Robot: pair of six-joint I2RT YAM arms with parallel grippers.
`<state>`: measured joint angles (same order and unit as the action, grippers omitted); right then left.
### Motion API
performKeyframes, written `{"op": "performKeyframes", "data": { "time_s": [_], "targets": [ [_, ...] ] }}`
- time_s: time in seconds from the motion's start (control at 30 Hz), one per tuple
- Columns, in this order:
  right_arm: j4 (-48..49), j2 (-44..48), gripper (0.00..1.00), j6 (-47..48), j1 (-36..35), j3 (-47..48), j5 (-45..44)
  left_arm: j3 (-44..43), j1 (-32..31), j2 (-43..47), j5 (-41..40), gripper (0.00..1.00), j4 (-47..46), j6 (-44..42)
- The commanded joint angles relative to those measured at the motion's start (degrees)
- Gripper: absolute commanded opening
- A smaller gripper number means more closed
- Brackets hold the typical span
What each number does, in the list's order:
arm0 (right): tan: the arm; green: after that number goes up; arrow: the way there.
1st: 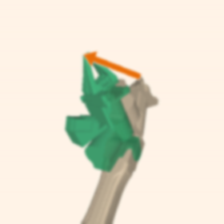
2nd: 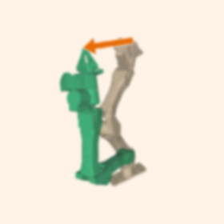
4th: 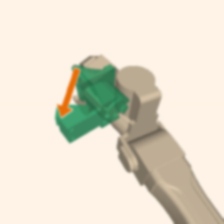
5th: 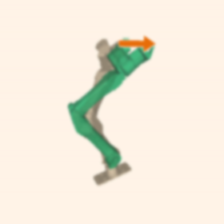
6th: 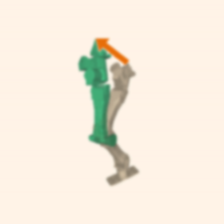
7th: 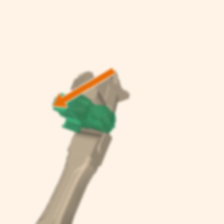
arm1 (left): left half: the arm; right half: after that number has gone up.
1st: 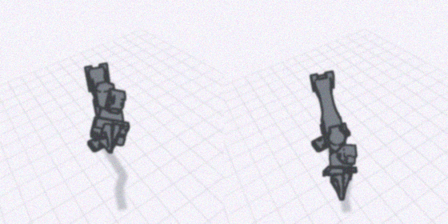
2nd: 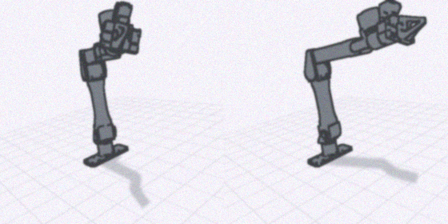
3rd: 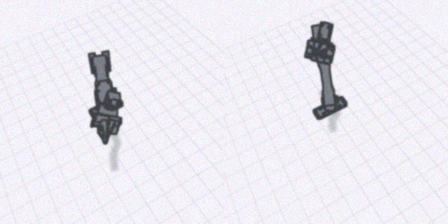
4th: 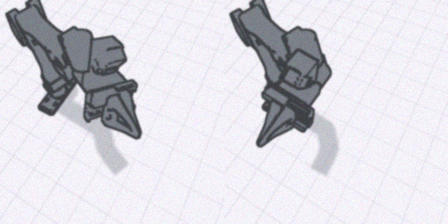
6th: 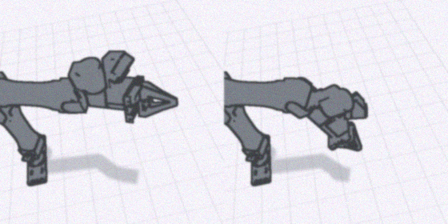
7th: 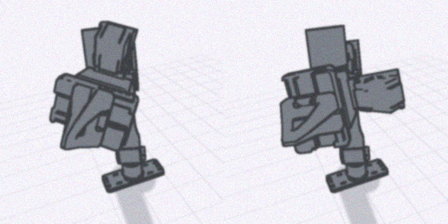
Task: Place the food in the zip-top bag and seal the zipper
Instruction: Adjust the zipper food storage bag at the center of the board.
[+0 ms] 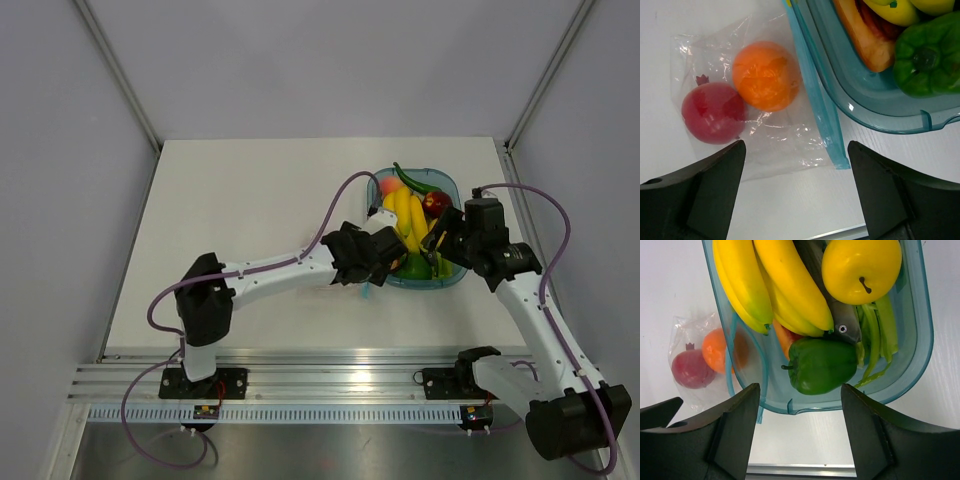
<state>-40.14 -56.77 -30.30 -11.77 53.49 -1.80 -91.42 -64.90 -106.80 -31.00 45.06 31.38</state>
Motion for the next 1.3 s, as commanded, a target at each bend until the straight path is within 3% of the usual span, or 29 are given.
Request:
{"op": "performKeyframes", "data": {
  "time_s": [0.0,0.17,0.33,0.8,0.9,0.97,1.1,1.27],
  "targets": [
    [1.29,1.66,0.73,-0.46,1.75,-0.23,3.12,0.8,-1.1,-2.08,-4.06,0.88,-4.71,1.23],
    [1.2,2.1,0.73,-0.28,2.72,-0.06,3.39,1.15,-1.45,-5.08,-7.75,0.88,-5.51,1.58],
    [1.03,2.19,0.73,-0.37,2.81,-0.23,3.39,1.68,-1.54,-6.84,-10.21,0.82,-5.68,1.85],
    [2.61,1.58,0.73,-0.81,2.89,-1.2,4.97,8.27,-0.66,-0.87,-15.75,0.37,-3.31,4.39],
    [2.87,1.32,0.73,-0.81,2.81,-1.29,5.67,8.71,0.3,-0.07,-16.19,0.2,-2.35,4.92],
    [3.05,1.05,0.73,-0.55,2.81,-1.46,6.81,8.45,0.83,1.07,-16.11,0.04,-1.64,5.01],
    [3.75,0.0,0.73,-0.02,2.89,-1.73,11.2,8.53,2.32,6.16,-12.08,0.0,-1.89,3.52],
    [7.18,-0.79,0.73,-1.07,2.02,-1.9,17.52,8.36,7.33,13.89,1.1,0.0,-4.28,0.0]
  ]
}}
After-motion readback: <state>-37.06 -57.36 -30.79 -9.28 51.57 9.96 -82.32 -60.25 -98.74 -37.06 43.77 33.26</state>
